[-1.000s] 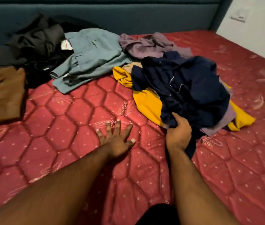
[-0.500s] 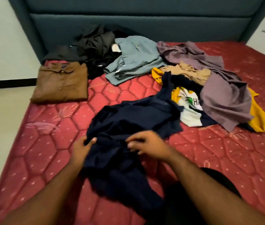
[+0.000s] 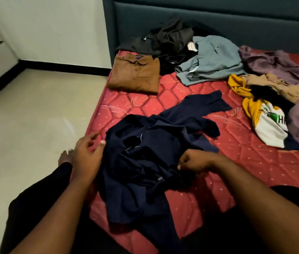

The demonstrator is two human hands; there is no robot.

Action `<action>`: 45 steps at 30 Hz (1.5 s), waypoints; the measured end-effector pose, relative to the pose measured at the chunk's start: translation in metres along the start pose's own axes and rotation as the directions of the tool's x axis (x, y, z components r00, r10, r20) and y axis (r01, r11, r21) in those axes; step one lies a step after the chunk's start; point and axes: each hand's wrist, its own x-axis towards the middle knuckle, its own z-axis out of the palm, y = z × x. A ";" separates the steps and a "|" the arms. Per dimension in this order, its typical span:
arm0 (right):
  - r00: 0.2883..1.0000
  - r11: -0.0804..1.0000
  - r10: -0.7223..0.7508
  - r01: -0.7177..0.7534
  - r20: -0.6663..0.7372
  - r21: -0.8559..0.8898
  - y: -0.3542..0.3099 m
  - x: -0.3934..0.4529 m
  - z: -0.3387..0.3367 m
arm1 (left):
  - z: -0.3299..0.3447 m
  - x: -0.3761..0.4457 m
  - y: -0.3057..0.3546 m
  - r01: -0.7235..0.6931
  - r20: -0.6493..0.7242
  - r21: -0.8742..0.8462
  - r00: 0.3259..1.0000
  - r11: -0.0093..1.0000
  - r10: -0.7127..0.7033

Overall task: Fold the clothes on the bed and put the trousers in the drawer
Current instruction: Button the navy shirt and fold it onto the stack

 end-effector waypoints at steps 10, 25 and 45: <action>0.715 0.972 0.197 -0.234 -0.670 0.035 0.047 -0.005 -0.019 | 0.123 0.064 0.098 -0.699 0.685 0.303 0.632 0.648 0.362; 0.093 0.999 -0.036 -0.028 -0.995 -0.039 -0.047 -0.118 -0.276 | -0.002 0.165 0.357 -0.547 -0.197 0.199 0.790 0.813 0.580; 0.495 0.751 0.155 0.503 -0.855 0.427 -0.030 -0.082 -0.079 | 0.033 -0.012 0.199 -0.580 0.665 0.187 0.668 0.793 0.332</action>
